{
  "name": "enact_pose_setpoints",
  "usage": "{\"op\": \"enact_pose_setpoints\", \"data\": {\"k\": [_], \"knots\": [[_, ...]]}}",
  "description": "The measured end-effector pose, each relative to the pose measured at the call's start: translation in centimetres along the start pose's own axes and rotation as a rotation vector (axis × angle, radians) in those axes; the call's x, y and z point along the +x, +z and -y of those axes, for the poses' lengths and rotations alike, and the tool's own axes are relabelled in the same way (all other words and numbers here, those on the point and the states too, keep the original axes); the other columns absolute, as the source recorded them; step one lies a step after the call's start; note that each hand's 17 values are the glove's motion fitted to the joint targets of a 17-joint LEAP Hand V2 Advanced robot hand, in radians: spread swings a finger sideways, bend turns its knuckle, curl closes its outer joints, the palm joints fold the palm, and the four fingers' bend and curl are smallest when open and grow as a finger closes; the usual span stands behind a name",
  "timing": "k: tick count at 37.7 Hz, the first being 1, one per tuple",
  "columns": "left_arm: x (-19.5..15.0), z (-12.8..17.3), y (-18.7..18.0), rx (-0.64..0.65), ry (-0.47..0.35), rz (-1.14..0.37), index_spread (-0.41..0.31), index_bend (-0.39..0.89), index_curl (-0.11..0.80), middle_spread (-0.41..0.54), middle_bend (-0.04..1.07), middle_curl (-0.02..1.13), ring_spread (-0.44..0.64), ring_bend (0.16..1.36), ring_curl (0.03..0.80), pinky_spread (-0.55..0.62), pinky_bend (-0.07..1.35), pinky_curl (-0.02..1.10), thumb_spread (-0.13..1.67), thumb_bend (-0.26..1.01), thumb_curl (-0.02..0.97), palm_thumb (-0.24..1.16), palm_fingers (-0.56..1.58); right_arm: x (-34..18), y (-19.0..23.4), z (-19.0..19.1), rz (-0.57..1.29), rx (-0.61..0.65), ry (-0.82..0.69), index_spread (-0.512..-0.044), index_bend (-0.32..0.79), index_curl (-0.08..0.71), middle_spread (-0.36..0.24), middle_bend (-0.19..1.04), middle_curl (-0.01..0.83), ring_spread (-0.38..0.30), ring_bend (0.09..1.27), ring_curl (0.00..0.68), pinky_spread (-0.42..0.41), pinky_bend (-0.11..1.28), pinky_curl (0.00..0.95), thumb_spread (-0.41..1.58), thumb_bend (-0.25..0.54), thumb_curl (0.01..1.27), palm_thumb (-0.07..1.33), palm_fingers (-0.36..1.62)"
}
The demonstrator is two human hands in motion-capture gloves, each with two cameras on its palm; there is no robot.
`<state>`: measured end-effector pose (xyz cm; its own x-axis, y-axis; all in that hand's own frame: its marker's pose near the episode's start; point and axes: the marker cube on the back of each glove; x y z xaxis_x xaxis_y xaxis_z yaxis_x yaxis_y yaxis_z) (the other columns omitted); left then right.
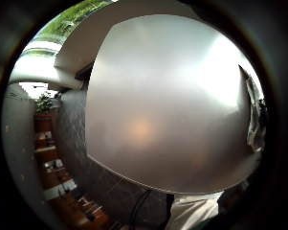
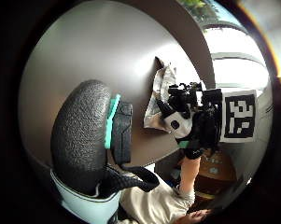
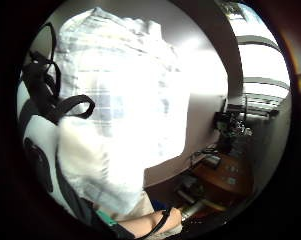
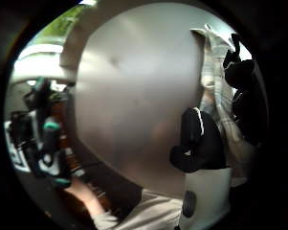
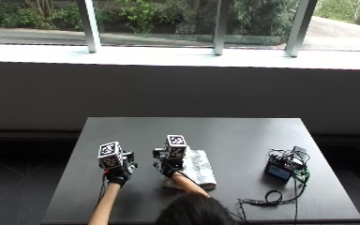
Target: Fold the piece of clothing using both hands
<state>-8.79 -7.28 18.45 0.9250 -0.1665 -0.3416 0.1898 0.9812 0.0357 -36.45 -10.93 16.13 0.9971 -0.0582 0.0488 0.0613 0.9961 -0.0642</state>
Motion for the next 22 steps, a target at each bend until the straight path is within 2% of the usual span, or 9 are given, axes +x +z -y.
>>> {"op": "enact_pose_setpoints", "data": {"k": [3, 5, 8, 13, 17, 22], "knots": [[-0.7, -0.2, -0.5, -0.002, -0.015, -0.021, -0.015, 0.15, 0.325, 0.227, 0.21, 0.35, 0.40, 0.48, 0.335, 0.48, 0.29, 0.34, 1.27, 0.00, 0.299, 0.18, 0.05, -0.3, -0.3, -0.1, 0.200, -0.096, -0.052, -0.192, 0.02, 0.323, -0.127, 0.45, 0.510, -0.203, 0.75, 0.487, -0.316, 0.73, 0.449, 0.62, -0.047, 0.64, 0.86, 1.19], [-1.1, -0.1, -0.6, 0.002, -0.026, -0.033, -0.015, 0.15, 0.323, 0.225, 0.21, 0.36, 0.39, 0.48, 0.334, 0.48, 0.29, 0.34, 1.27, 0.00, 0.298, 0.18, 0.05, 0.0, -0.8, 0.8, 0.302, -0.097, -0.072, -0.188, 0.02, 0.306, -0.116, 0.46, 0.509, -0.192, 0.75, 0.483, -0.307, 0.72, 0.446, 0.72, -0.028, 0.63, 0.86, 1.18], [-1.3, 0.0, -0.7, 0.003, -0.037, -0.041, -0.014, 0.14, 0.320, 0.223, 0.21, 0.36, 0.39, 0.48, 0.334, 0.48, 0.28, 0.34, 1.28, 0.00, 0.297, 0.19, 0.05, 0.7, -2.6, 1.2, 0.386, -0.060, -0.105, -0.182, 0.04, 0.288, -0.088, 0.41, 0.492, -0.173, 0.72, 0.471, -0.282, 0.71, 0.438, 0.83, -0.016, 0.61, 0.85, 1.11], [-1.0, -0.1, -0.9, 0.005, -0.048, -0.032, -0.014, 0.15, 0.318, 0.216, 0.21, 0.36, 0.38, 0.48, 0.331, 0.48, 0.28, 0.34, 1.29, -0.01, 0.294, 0.20, 0.06, 2.6, -5.5, 0.8, 0.386, 0.021, -0.142, -0.178, 0.06, 0.265, -0.073, 0.38, 0.479, -0.159, 0.69, 0.456, -0.237, 0.68, 0.422, 0.97, -0.007, 0.58, 0.86, 1.09], [0.1, -0.8, -1.4, -0.007, -0.039, -0.024, -0.014, 0.15, 0.317, 0.213, 0.20, 0.36, 0.38, 0.49, 0.328, 0.48, 0.28, 0.33, 1.29, -0.01, 0.291, 0.21, 0.08, 5.0, -6.0, 1.2, 0.352, 0.083, -0.143, -0.175, 0.07, 0.253, -0.067, 0.36, 0.473, -0.156, 0.67, 0.447, -0.217, 0.66, 0.413, 1.03, -0.006, 0.56, 0.87, 1.10], [1.2, 0.6, -0.8, -0.005, -0.004, -0.023, -0.014, 0.15, 0.318, 0.211, 0.20, 0.37, 0.37, 0.48, 0.325, 0.48, 0.27, 0.33, 1.30, -0.01, 0.288, 0.21, 0.08, 6.4, -6.7, -0.8, 0.334, 0.075, -0.102, -0.173, 0.08, 0.244, -0.062, 0.35, 0.470, -0.153, 0.66, 0.439, -0.195, 0.64, 0.402, 1.08, -0.008, 0.55, 0.88, 1.11]]}}
